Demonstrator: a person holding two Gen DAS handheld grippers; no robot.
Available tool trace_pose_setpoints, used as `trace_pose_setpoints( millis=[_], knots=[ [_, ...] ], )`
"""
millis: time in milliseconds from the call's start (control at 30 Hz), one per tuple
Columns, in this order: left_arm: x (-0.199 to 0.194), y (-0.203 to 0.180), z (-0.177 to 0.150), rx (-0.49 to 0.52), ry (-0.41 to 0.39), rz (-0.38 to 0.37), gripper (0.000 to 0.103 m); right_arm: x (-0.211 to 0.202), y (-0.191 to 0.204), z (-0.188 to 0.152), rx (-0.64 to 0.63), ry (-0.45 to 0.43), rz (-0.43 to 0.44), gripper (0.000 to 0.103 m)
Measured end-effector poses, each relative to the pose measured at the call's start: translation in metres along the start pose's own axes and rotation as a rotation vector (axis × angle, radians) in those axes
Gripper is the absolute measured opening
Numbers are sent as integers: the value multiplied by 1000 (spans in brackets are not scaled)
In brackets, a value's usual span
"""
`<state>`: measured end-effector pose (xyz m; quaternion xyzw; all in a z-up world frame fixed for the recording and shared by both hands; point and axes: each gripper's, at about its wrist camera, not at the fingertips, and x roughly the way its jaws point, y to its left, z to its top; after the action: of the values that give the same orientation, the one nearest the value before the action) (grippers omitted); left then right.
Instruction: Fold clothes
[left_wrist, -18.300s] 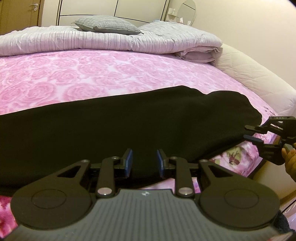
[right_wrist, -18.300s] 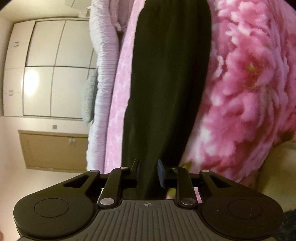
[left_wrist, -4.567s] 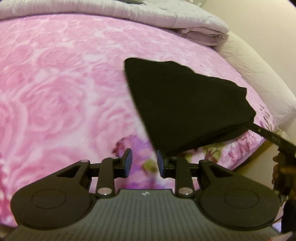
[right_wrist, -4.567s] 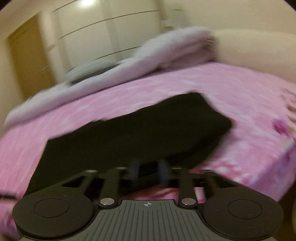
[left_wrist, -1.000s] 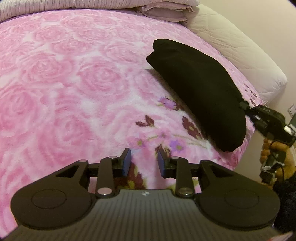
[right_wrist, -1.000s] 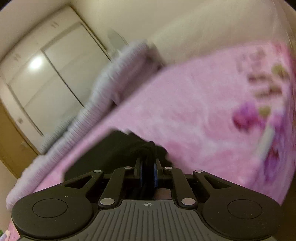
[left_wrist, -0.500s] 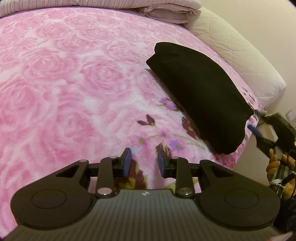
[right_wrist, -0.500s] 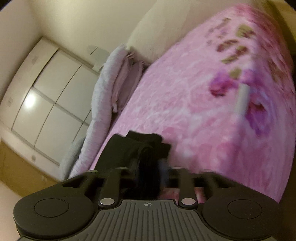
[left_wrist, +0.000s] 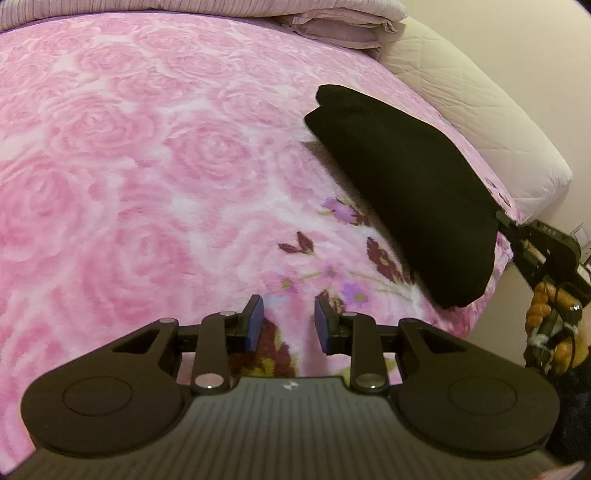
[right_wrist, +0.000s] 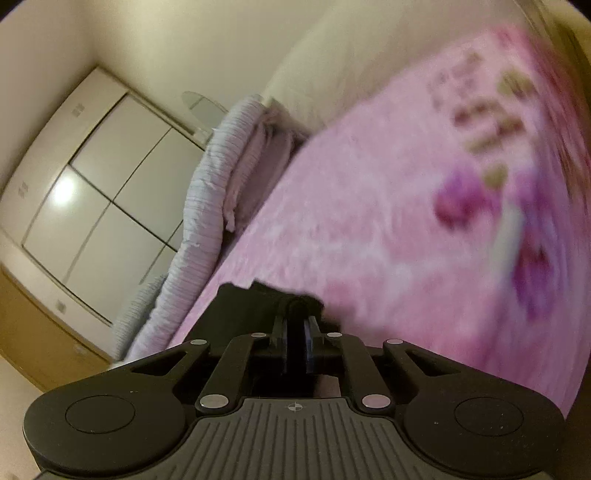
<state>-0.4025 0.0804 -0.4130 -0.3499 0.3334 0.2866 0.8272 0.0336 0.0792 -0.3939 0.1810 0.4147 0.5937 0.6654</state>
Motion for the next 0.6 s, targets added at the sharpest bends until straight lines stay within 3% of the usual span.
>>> trace_pose_setpoints(
  millis=[167, 233, 300, 467, 600],
  knots=[
    [0, 1, 0, -3, 0, -1, 25, 18, 2, 10, -65, -21, -44, 8],
    [1, 2, 0, -4, -2, -2, 25, 32, -2, 6, -87, 42, -100, 8],
    [0, 3, 0, -4, -3, -3, 25, 39, -19, 0, 13, 79, -114, 10],
    [0, 5, -1, -15, -6, -9, 25, 2, -34, -10, 188, 76, -52, 51],
    [3, 1, 2, -9, -15, -6, 25, -35, -33, -42, 342, 157, 36, 54]
  ],
)
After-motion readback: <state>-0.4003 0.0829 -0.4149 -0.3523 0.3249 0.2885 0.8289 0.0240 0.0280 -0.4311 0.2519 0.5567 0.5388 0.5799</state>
